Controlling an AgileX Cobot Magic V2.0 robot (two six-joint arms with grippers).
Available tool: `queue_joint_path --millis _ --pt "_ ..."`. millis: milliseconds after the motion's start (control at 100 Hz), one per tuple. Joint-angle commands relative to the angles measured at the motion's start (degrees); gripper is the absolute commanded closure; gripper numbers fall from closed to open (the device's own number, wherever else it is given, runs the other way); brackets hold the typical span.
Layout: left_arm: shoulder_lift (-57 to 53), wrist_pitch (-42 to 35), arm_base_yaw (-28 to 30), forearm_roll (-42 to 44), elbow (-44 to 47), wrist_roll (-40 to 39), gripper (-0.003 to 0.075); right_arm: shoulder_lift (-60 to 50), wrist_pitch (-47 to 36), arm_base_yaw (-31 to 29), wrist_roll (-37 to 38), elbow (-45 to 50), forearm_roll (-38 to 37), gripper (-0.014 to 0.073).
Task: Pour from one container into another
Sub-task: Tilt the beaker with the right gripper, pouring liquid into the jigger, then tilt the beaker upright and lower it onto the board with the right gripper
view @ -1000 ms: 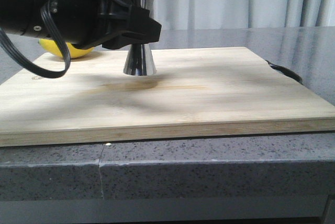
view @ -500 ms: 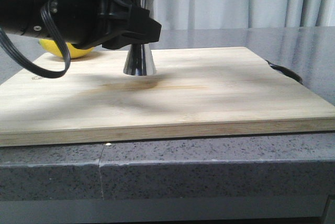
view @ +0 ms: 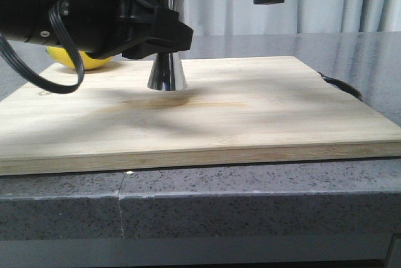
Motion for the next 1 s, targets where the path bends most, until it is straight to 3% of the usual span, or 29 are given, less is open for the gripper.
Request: queue_joint_path --millis 0,190,500,640,850,990 --pt "-2.41 -4.27 -0.36 -1.02 -1.88 -0.38 0.0739 -2.27 -4.11 -0.31 0.20 -2.13 4.07 0.0367" --pt "-2.41 -4.27 -0.36 -1.02 -1.88 -0.38 0.0739 -2.27 -4.11 -0.31 1.98 -2.13 12.56 0.0367" --pt "-2.41 -4.27 -0.36 -1.02 -1.88 -0.38 0.0739 -2.27 -4.01 -0.31 21.83 -2.13 21.85 0.0367" --pt "-2.41 -4.27 -0.36 -1.02 -1.88 -0.38 0.0739 -2.27 -3.13 -0.31 28.71 -2.03 29.83 0.0367" --pt "-2.41 -4.27 -0.36 -1.02 -1.88 -0.38 0.0739 -0.11 -1.96 -0.31 29.22 -2.03 40.96 0.0367" --pt "-2.41 -4.27 -0.36 -1.02 -1.88 -0.38 0.0739 1.74 -2.53 -0.31 31.28 -1.52 42.08 0.0367"
